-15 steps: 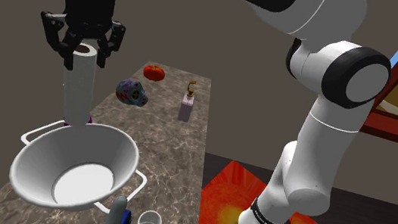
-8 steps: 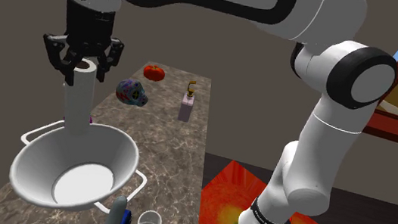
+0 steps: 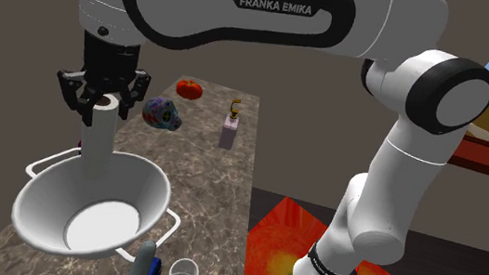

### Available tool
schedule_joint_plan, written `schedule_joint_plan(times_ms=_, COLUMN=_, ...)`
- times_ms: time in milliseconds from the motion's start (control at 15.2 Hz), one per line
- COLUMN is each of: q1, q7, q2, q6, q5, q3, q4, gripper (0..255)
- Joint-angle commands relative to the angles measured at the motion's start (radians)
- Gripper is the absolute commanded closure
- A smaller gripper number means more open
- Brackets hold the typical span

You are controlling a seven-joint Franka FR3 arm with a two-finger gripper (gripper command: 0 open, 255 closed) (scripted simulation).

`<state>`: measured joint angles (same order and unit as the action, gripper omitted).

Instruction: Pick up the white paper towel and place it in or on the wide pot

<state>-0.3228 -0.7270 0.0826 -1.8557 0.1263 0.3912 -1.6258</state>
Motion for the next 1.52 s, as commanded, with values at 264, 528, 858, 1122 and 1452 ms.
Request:
schedule_joint_plan(times_ms=264, q1=0.004, q7=-0.004, q2=-0.005, q6=-0.076, q5=0.0, q3=-0.002, q4=-0.08, gripper=255)
schedule_joint_plan(times_ms=528, q1=0.003, q7=-0.004, q2=-0.005, q6=-0.076, q5=0.0, q3=-0.002, q4=-0.08, gripper=255)
schedule_joint_plan(times_ms=858, q1=0.003, q7=-0.004, q2=-0.005, q6=-0.076, q5=0.0, q3=-0.002, q4=-0.08, gripper=0)
schedule_joint_plan(times_ms=1122, q1=0.003, q7=-0.004, q2=-0.005, q6=-0.076, q5=0.0, q3=-0.002, q4=-0.08, gripper=0)
schedule_joint_plan(times_ms=1452, q1=-0.001, q7=0.003, q2=-0.021, q6=0.045, q5=-0.009, q3=0.002, q4=0.026, gripper=0)
